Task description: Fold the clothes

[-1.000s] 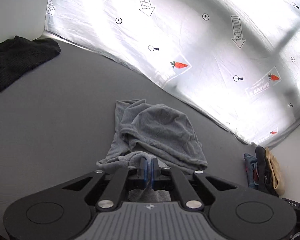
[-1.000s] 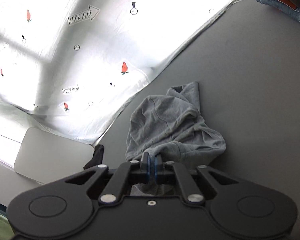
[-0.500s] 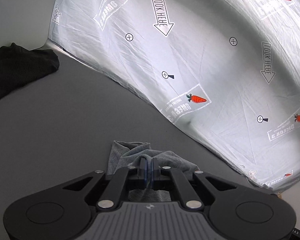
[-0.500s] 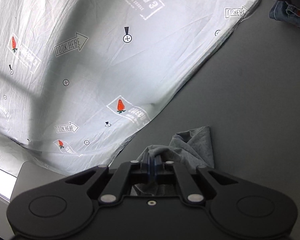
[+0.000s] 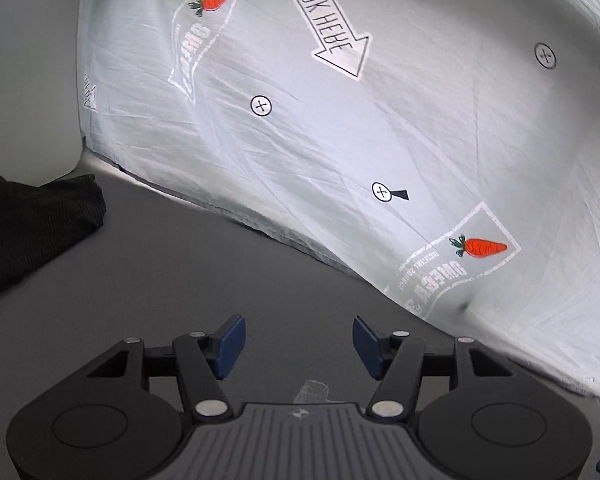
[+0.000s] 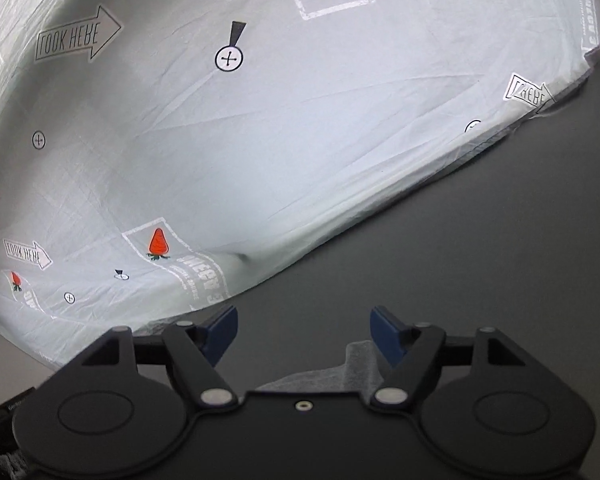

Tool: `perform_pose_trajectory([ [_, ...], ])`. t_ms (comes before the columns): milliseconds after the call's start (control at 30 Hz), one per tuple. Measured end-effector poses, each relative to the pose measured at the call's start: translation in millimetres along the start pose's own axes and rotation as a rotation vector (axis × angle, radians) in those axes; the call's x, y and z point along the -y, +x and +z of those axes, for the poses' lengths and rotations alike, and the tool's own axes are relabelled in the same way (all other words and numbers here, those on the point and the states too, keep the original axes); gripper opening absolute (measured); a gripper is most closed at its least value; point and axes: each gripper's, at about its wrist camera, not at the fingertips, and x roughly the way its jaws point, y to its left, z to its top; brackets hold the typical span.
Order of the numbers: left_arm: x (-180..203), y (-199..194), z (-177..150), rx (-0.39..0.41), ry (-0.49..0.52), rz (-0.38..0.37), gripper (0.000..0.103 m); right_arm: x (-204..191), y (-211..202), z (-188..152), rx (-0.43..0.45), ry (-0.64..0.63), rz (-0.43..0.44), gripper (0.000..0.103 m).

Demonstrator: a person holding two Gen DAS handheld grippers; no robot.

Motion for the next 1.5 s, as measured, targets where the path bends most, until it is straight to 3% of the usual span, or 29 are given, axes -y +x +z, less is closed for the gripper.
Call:
perform_pose_trajectory([
  [67, 19.1, 1.3, -19.1, -0.04, 0.119, -0.013, 0.066, -3.0, 8.7, -18.6, -0.074, -0.06, -0.039, 0.078],
  [167, 29.1, 4.6, -49.7, -0.126, 0.17, -0.03, 0.071, 2.5, 12.6, -47.1, -0.162, -0.074, -0.081, 0.078],
  [367, 17.8, 14.8, -79.6, -0.243, 0.212, 0.082, 0.08, 13.6, 5.3, -85.2, -0.234, -0.088, -0.126, 0.086],
  [533, 7.5, 25.2, -81.9, -0.315, 0.239, 0.1, 0.086, 13.5, 12.6, -98.0, -0.268, -0.166, -0.184, 0.099],
  [700, 6.9, 33.0, -77.9, -0.326, 0.295, 0.109, 0.098, 16.6, 23.6, -95.4, -0.286, -0.206, -0.17, 0.102],
  [1033, -8.8, 57.2, -76.6, -0.38, 0.275, 0.04, 0.103, 13.2, 46.6, -82.7, -0.327, -0.293, -0.14, 0.102],
  [1233, -28.8, 72.2, -78.3, -0.417, 0.165, -0.078, 0.103, 17.6, 61.4, -78.1, -0.341, -0.275, -0.073, 0.103],
  [1500, -29.0, 75.6, -80.0, -0.394, 0.203, -0.178, 0.102, 13.3, 69.4, -75.9, -0.326, -0.29, 0.031, 0.103],
])
